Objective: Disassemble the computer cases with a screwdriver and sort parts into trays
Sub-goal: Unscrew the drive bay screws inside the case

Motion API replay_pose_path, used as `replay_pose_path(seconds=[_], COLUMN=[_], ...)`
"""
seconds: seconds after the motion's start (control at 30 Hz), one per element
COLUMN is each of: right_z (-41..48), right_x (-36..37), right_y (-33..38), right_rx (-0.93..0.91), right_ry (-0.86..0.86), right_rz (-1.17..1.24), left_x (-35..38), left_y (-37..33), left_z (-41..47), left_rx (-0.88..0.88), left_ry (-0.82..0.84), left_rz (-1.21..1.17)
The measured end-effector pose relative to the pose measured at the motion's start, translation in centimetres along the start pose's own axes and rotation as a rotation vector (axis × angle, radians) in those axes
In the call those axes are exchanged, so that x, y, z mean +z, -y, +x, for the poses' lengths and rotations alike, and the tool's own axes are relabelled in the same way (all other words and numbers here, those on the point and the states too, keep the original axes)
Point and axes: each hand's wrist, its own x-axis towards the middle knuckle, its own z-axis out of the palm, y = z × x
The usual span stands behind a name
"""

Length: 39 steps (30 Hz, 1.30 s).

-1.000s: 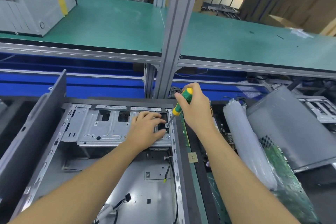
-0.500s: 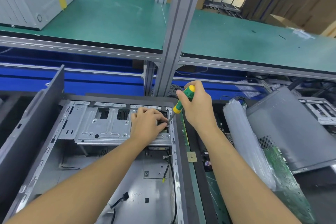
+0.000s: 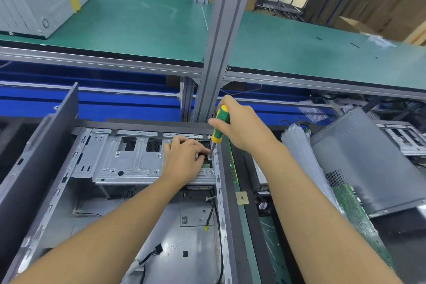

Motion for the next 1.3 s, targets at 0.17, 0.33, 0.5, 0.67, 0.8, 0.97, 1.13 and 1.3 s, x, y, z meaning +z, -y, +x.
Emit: replay_pose_path(seconds=[0.17,0.33,0.5,0.67,0.8,0.97,1.13,1.3], right_z=[-0.4,-0.8,-0.6,-1.3,-1.7,-1.6,-0.8,-0.5], right_x=[-0.1,0.2,-0.2,-1.5,-1.9,-1.2,-1.0,-1.0], right_y=[1.0,2.2,2.9,3.1,3.4,4.6,5.2,5.1], right_rx=[0.059,0.153,0.184,0.195,0.202,0.233,0.305,0.302], right_ry=[-0.025,-0.16,-0.053,0.068,0.114,0.062,0.032,0.064], right_rz=[-0.162,-0.392,-0.211,-0.1,-0.126,-0.18,-0.291,-0.229], left_x=[0.3,0.7,1.2,1.3,1.2,0.9,0.6,0.1], left_y=[0.2,0.5,0.6,0.8,0.7,0.6,0.4,0.2], left_z=[0.0,0.2,0.5,0.7,0.6,0.6,0.4,0.2], left_rx=[0.072,0.097,0.065,0.059,0.065,0.034,0.052,0.063], left_ry=[-0.017,-0.024,-0.014,-0.013,-0.011,0.023,0.016,0.032], left_rz=[-0.032,-0.04,-0.007,0.021,0.016,0.003,-0.01,-0.043])
